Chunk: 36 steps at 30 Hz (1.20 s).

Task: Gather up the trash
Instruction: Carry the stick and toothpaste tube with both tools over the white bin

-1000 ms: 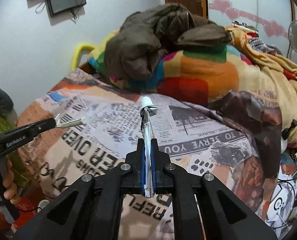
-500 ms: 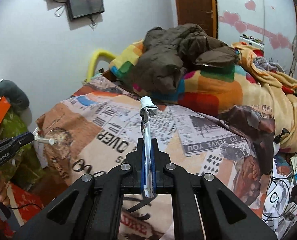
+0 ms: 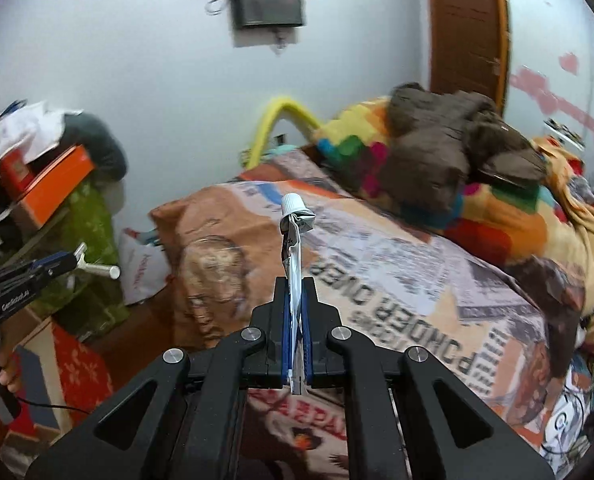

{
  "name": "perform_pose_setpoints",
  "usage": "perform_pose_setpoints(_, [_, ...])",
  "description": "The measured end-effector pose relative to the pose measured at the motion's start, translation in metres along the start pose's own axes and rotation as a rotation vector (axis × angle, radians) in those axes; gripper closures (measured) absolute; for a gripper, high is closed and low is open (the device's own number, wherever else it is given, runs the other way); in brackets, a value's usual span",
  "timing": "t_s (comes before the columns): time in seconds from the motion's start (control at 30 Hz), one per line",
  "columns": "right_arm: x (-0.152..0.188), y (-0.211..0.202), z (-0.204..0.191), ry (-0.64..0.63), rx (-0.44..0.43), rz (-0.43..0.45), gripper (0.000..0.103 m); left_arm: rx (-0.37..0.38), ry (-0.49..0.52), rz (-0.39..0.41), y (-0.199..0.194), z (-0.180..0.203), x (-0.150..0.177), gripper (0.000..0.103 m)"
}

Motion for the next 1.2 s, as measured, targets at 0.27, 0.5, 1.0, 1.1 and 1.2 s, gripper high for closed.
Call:
perform_pose_setpoints(0.27, [0.008,0.033,-0.087,-0.131,-0.124,-0.06,0.098,-0.091,-0.07,0.002,-0.016,-0.079,0.02,0.093])
perform_pose_setpoints(0.5, [0.027,0.071,-0.152,-0.187,-0.246,-0.151,0.098,-0.163,-0.135,-0.034,-0.015,-0.14,0.059,0.093])
perform_pose_setpoints(1.0, [0.099,0.156,-0.21,-0.154,-0.328,-0.393,0.098,-0.262,-0.189,-0.193,0.03,-0.202,0.154,0.093])
perform_pose_setpoints(1.1, [0.117,0.172,-0.211,-0.119,-0.331,-0.444,0.098,-0.275,-0.195,-0.234,0.044,-0.203,0.176,0.093])
perform_pose_setpoints(1.2, [0.135,0.19,-0.212,-0.081,-0.339,-0.502,0.098,-0.275,-0.207,-0.283,0.059,-0.204,0.197,0.093])
Point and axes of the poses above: each gripper's, at about its wrist camera, not at the fingertips, and y roughly the way its jaws point, z to its right, x to its underside, the point moved 3 cm from there along y, roughly the way its jaws point, and after that the axes turned 8 degrees about -x, right-handed, at the moved point
